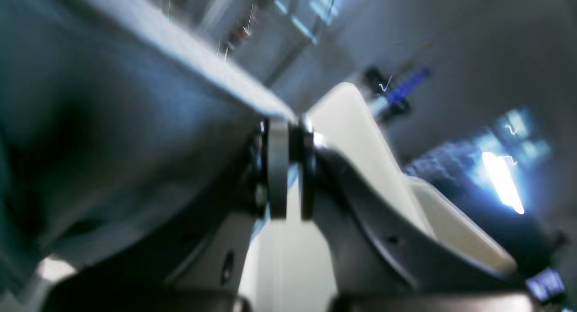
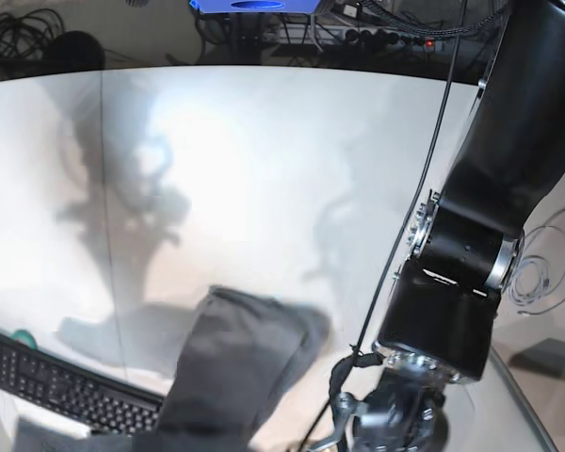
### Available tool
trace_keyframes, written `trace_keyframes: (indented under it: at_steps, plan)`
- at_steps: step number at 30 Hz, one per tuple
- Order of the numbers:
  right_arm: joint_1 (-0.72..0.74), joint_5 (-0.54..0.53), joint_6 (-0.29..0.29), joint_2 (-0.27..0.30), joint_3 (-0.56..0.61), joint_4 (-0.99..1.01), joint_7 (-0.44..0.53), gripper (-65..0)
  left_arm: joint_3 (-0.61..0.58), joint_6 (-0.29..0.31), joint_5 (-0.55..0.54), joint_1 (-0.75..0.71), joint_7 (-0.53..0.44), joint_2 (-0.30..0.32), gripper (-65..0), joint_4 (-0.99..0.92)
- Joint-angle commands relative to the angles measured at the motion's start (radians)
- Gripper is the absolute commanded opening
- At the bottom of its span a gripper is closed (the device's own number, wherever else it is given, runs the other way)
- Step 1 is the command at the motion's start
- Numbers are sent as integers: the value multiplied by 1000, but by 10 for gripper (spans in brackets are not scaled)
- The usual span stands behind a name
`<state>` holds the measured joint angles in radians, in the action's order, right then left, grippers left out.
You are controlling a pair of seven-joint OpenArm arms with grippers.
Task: Layout the t-shirt on the table in an organized manner, then fold the t-shirt properly
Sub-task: 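Lift the shirt with the left gripper and shake it open, then lower the right gripper onto the spread shirt fabric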
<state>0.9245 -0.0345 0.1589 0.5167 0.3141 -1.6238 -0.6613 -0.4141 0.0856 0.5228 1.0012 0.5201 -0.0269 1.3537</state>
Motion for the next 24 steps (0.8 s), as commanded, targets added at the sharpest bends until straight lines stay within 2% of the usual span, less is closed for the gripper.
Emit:
trace_keyframes:
  at_steps: [1, 3, 6, 9, 12, 14, 19, 24]
  plan:
    - [9, 40, -29, 41, -23, -42, -48, -650, 37, -39, 29, 5, 54, 0, -650, 68]
    - [-84, 40, -29, 61, -77, -148, -90, -650, 54, -2, 32, -77, 93, 5, -650, 214]
    - [-312, 40, -29, 59, -161, -255, -94, -650, 36, 104, 36, -275, 133, 54, -650, 405]
    - [-565, 40, -29, 50, -212, -293, -93, -650, -9, 161, 156, -508, 153, 126, -650, 534]
    - [-795, 40, -29, -26, -263, -290, -56, -650, -12, 164, 339, -766, 125, 190, -650, 562]
    - [-919, 40, -31, -89, -293, -240, -2, -650, -15, 164, 409, -924, 104, 218, -650, 559]
    - [-1028, 40, -31, -197, -349, 9, 81, -650, -26, 164, 414, -1154, 96, 227, -650, 470]
    - [-1062, 40, -31, -244, -416, 178, 163, -650, -118, 161, 414, -1241, 104, 226, -650, 373]
